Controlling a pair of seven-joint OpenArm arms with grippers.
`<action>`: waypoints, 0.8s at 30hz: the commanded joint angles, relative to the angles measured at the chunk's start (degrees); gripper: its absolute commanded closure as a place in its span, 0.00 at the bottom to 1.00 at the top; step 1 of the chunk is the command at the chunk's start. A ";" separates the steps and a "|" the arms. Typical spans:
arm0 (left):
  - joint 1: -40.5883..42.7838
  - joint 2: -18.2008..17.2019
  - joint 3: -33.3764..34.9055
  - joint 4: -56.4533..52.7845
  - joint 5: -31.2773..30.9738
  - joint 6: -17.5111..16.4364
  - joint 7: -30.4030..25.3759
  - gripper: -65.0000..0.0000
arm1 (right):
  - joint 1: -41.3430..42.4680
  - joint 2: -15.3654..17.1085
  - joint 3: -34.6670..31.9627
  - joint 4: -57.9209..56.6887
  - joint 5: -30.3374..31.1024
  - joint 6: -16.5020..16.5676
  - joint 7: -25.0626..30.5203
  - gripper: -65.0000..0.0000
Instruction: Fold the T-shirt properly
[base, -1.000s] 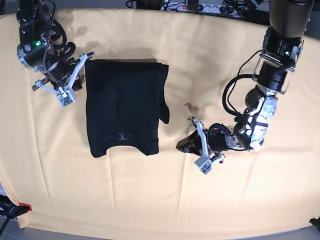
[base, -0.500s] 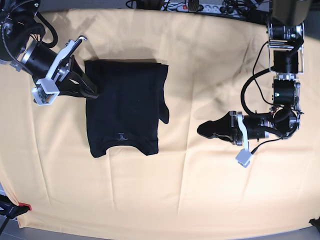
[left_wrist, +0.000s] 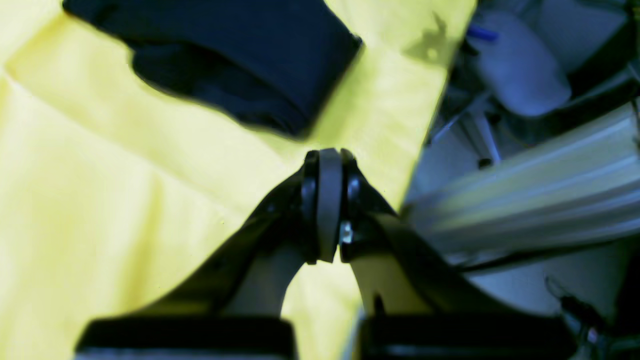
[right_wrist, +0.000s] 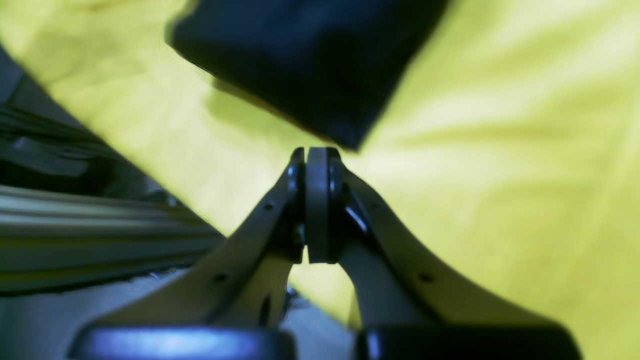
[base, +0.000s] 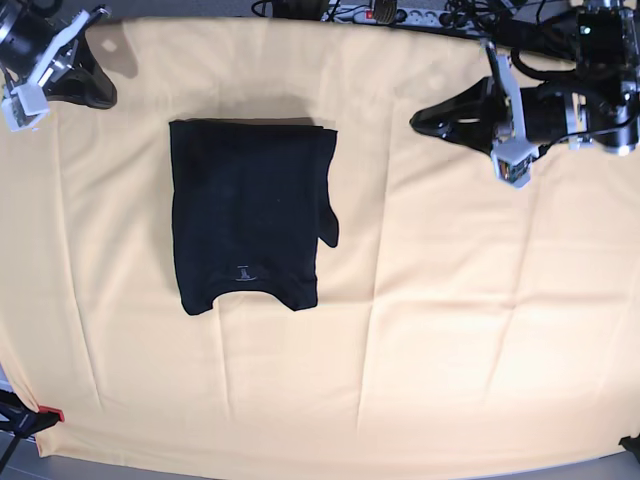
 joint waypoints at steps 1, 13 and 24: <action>2.67 -0.79 -2.10 2.34 -1.39 0.42 -0.59 1.00 | -2.27 0.55 1.73 0.72 1.36 0.08 0.46 1.00; 42.75 0.44 -17.66 7.52 -1.39 2.23 1.97 1.00 | -26.99 -2.29 4.81 0.72 1.36 0.08 -1.65 1.00; 57.09 8.61 -14.80 -7.28 6.99 0.02 -6.47 1.00 | -33.68 -3.82 -8.90 -15.69 1.36 0.08 -1.65 1.00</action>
